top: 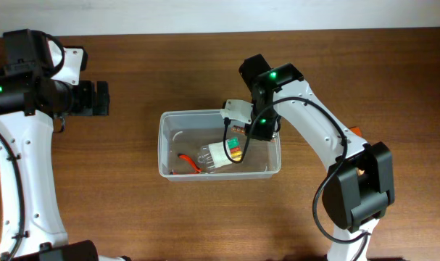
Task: Pack container
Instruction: 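Carry the socket rail into the box and lower it with right gripper, then open the right gripper and withdraw it from the box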
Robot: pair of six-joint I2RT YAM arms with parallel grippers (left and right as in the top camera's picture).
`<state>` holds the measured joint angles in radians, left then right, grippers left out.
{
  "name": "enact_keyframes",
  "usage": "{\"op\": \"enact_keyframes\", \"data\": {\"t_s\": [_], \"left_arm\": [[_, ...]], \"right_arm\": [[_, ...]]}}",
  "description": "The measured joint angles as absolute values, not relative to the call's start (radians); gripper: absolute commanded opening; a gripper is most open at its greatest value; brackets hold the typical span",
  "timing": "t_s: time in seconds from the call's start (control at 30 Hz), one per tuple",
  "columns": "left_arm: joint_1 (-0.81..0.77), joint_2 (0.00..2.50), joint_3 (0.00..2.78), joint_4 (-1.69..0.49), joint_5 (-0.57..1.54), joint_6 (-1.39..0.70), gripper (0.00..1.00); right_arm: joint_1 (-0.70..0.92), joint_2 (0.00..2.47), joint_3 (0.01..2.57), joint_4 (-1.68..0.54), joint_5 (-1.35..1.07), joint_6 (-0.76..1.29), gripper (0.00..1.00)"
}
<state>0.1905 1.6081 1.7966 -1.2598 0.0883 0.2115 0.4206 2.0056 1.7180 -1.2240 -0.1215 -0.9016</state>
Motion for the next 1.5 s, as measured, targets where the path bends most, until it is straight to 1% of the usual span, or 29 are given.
{"op": "enact_keyframes", "data": {"t_s": [0.2, 0.5, 0.53, 0.73, 0.83, 0.87, 1.0, 1.1, 1.17, 1.2, 1.23, 1.27, 1.43, 1.5], "left_arm": [[0.191, 1.608, 1.797, -1.273, 0.089, 0.212, 0.99], [0.191, 1.608, 1.797, -1.276, 0.089, 0.212, 0.99], [0.191, 1.608, 1.797, -1.275, 0.089, 0.211, 0.99], [0.191, 1.608, 1.797, -1.275, 0.088, 0.211, 0.99], [0.191, 1.608, 1.797, -1.275, 0.088, 0.211, 0.99], [0.191, 1.608, 1.797, -1.275, 0.088, 0.211, 0.99], [0.191, 1.608, 1.797, -1.275, 0.088, 0.212, 0.99], [0.191, 1.608, 1.797, -1.275, 0.089, 0.211, 0.99], [0.191, 1.608, 1.797, -1.275, 0.089, 0.211, 0.99], [0.191, 1.608, 1.797, -1.276, 0.089, 0.211, 0.99], [0.191, 1.608, 1.797, -1.275, 0.088, 0.211, 0.99], [0.191, 1.608, 1.797, -1.275, 0.086, 0.211, 0.99], [0.191, 1.608, 1.797, -1.275, 0.086, 0.211, 0.99], [0.191, 1.608, 1.797, -1.275, 0.085, 0.211, 0.99]], "right_arm": [[0.421, 2.006, 1.695, -1.174, -0.157, -0.902, 0.16], [0.421, 2.006, 1.583, -1.052, -0.176, -0.902, 0.18], [0.421, 2.006, 1.567, -1.032, -0.176, -0.902, 0.20], [0.421, 2.006, 1.506, -0.984, -0.179, -0.902, 0.27], [0.421, 2.006, 1.500, -0.986, -0.179, -0.901, 0.37], [0.421, 2.006, 1.500, -0.985, -0.179, -0.897, 0.38], [0.421, 2.006, 1.500, -0.991, -0.180, -0.901, 0.39], [0.421, 2.006, 1.525, -1.039, -0.179, -0.880, 0.40], [0.421, 2.006, 1.589, -1.094, -0.178, -0.859, 0.41], [0.421, 2.006, 1.644, -1.131, -0.179, -0.843, 0.44], [0.421, 2.005, 1.692, -1.156, -0.178, -0.833, 0.48], [0.420, 2.002, 1.764, -1.196, -0.168, -0.806, 0.99], [0.386, 1.956, 2.091, -1.291, -0.047, -0.617, 0.99], [0.318, 1.922, 2.226, -1.375, 0.017, -0.503, 0.99]]}}
